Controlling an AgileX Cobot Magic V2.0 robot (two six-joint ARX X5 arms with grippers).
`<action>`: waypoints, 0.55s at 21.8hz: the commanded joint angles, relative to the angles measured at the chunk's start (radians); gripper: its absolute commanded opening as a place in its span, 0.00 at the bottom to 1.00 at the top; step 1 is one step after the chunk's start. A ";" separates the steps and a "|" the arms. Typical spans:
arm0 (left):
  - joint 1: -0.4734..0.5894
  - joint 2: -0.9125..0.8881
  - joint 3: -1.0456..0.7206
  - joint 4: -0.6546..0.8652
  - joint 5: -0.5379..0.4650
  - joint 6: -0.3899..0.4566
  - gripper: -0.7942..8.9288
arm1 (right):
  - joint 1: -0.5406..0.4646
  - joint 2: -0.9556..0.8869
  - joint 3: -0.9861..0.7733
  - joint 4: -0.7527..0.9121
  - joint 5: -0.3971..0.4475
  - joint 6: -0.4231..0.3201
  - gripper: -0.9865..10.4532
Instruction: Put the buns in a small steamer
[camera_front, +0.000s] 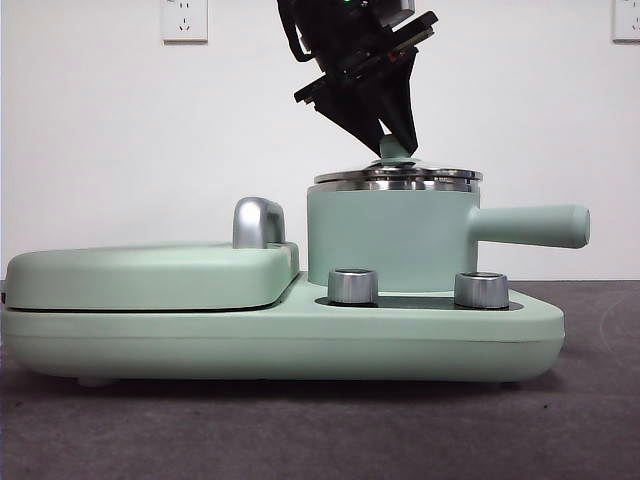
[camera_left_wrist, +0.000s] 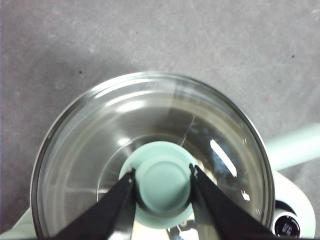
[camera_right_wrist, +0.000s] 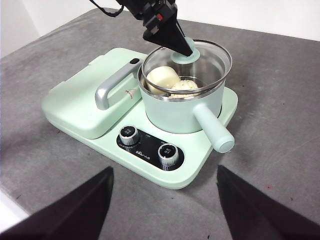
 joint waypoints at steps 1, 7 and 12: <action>-0.013 0.033 0.024 -0.041 -0.007 -0.001 0.10 | 0.007 -0.001 0.007 0.006 0.003 0.011 0.37; -0.023 0.029 0.026 -0.045 -0.054 -0.018 0.10 | 0.007 -0.001 0.007 0.006 0.003 0.011 0.37; -0.023 0.029 0.026 -0.082 -0.054 -0.029 0.27 | 0.007 -0.001 0.007 0.006 0.003 0.011 0.37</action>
